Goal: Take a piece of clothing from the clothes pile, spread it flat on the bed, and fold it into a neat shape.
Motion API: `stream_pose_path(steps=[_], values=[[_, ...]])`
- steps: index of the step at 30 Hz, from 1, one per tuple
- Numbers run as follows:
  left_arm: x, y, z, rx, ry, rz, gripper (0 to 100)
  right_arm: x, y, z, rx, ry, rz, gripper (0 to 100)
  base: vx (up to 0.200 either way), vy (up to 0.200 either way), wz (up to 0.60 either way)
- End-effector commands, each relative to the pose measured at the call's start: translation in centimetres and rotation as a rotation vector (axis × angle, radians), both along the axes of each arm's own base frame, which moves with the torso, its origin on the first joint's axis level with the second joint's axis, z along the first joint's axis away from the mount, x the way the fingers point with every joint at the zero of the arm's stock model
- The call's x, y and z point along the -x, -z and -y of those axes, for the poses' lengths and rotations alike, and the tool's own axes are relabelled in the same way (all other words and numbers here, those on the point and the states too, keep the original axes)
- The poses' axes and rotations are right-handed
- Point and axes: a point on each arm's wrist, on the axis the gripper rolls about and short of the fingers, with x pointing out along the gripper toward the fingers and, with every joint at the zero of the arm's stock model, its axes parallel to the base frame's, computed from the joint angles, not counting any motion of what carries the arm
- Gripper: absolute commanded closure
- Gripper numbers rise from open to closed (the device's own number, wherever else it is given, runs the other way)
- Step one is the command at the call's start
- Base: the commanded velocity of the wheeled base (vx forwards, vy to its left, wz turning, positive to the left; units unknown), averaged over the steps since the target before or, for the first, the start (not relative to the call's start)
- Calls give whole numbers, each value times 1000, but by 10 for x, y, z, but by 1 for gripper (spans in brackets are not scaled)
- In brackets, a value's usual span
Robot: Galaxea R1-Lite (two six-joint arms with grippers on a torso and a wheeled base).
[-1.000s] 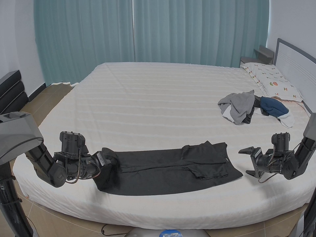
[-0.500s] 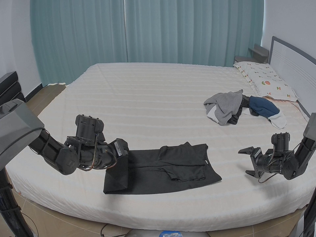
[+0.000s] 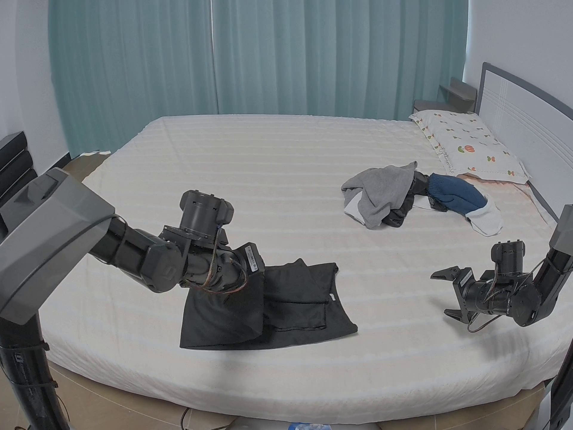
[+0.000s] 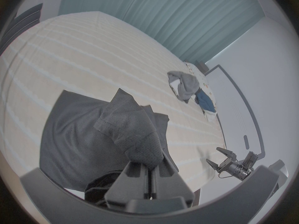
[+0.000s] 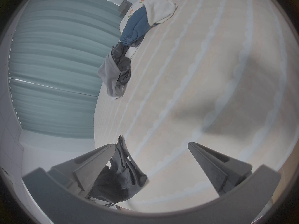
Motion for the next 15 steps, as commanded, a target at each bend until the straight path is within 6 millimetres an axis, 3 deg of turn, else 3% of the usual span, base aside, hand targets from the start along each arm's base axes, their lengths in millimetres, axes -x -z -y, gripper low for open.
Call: stream_pose_path(steps=[1, 8, 9, 15], values=[[-11, 24, 22, -29, 29, -50, 100, 0, 2, -1, 0, -3, -5, 0, 0, 0, 0], [-25, 36, 43, -79, -11, -2, 100, -1, 3, -2, 0, -5, -10, 0, 0, 0, 0], [-24, 37, 45, -84, -10, -3, 0, -1, 3, -2, -1, -6, -10, 0, 0, 0, 0], [-21, 37, 50, -85, 3, -6, 0, -1, 3, -2, -1, -6, -10, 0, 0, 0, 0]])
